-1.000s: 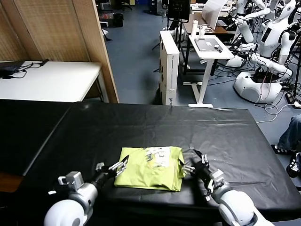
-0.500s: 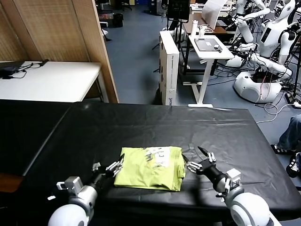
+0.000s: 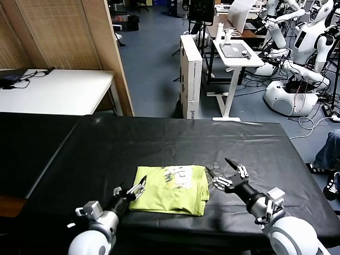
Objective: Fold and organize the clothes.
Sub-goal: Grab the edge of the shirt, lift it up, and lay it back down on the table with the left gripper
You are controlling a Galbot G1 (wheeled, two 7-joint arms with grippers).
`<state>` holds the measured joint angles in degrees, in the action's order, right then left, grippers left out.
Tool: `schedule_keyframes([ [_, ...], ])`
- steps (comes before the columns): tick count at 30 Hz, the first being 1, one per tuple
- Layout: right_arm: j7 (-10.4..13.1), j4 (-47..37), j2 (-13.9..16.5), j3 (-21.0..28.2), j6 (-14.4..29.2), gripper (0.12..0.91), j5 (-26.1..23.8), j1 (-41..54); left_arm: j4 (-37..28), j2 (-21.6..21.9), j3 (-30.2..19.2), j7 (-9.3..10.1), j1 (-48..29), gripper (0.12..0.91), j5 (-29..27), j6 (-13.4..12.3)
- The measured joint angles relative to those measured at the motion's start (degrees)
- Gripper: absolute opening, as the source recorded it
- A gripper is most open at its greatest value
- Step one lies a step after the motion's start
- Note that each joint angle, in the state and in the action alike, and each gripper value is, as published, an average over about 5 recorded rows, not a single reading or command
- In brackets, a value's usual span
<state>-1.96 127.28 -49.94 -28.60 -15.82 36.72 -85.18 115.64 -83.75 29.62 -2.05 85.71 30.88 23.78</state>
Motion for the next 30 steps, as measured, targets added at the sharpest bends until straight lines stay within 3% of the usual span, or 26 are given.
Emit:
schedule_keyframes([
  [7,0.0,0.21,0.2,-0.27,0.04,0.907,0.0,-0.69,-1.14,-0.56,0.16,-0.9,0.36,0.803,0.71,-0.68],
  [9,0.0,0.21,0.22,-0.26,0.06,0.907,0.0,-0.66,-1.18,-0.79,0.16,-0.97,0.63,0.732,1.21,-0.7],
  [18,0.3,-0.12,-0.01,-0.1,0.21,0.907,-0.34,-0.47,-1.49,-1.52,0.31,-1.43,0.72,0.213,1.95,-0.51],
  [20,0.39,-0.35,-0.28,-0.09,0.25,0.907,-0.48,-0.44,-1.32,-1.38,0.58,-1.77,0.63,0.18,2.04,-0.23],
  [25,0.56,-1.1,-1.16,0.25,0.34,0.907,-1.6,-0.27,-0.3,0.59,1.92,-2.24,0.0,0.184,1.75,0.5],
  [30,0.62,-2.08,-2.4,0.66,0.49,0.907,-2.54,-0.44,0.74,6.05,4.55,-2.14,-0.64,0.182,5.08,1.04],
])
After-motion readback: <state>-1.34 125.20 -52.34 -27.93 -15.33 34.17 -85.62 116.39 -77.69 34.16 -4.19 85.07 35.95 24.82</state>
